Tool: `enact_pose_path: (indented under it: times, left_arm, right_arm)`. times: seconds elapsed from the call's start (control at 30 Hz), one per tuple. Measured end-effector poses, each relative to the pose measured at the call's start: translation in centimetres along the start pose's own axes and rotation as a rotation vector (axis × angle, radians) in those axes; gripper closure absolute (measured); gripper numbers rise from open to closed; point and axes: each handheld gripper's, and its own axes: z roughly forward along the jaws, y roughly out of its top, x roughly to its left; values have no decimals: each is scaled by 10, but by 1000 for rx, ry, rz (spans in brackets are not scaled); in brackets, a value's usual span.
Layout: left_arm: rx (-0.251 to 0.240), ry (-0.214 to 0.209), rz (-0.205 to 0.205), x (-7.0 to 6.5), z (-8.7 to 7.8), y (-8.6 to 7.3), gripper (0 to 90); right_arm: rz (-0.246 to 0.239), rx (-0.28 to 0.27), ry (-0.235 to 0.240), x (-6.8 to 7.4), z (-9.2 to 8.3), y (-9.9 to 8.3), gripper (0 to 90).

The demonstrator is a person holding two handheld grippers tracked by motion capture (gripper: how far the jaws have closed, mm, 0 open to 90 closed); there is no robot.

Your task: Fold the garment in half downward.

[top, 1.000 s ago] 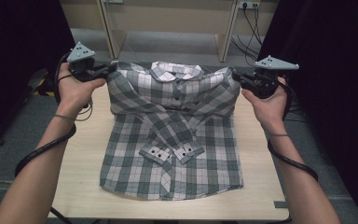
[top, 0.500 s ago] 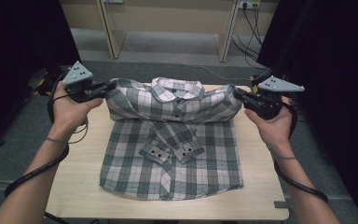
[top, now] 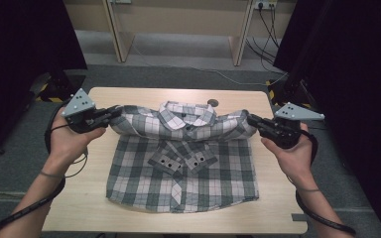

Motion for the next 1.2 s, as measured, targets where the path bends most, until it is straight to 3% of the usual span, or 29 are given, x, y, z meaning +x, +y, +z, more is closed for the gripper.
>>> enact_pose_path:
  times: [0.5,0.7,0.77,0.8,0.9,0.93,0.97,1.07,1.2]
  left_arm:
    - [44,-47,9,-25,-14,-41,871]
    - [87,-80,-24,-39,-18,-69,871]
    - [118,-97,-41,-45,-18,-85,871]
    - [118,-97,-41,-45,-18,-85,871]
    - [182,-125,-52,-55,-15,-108,871]
    - [182,-125,-52,-55,-15,-108,871]
    - [200,-125,-51,-57,-14,-114,871]
    - [260,-132,-71,-63,-9,-139,871]
    - [298,-138,-75,-67,-5,-151,870]
  right_arm:
    - [36,42,43,18,-13,-44,871]
    - [42,97,61,28,-14,-69,872]
    - [43,123,67,33,-13,-80,871]
    - [49,134,72,35,-13,-86,871]
    - [67,171,83,39,-10,-104,871]
    - [75,182,86,40,-10,-111,871]
    - [75,182,86,40,-10,-111,871]
    - [99,228,99,44,-7,-133,871]
    - [112,263,102,47,-4,-149,871]
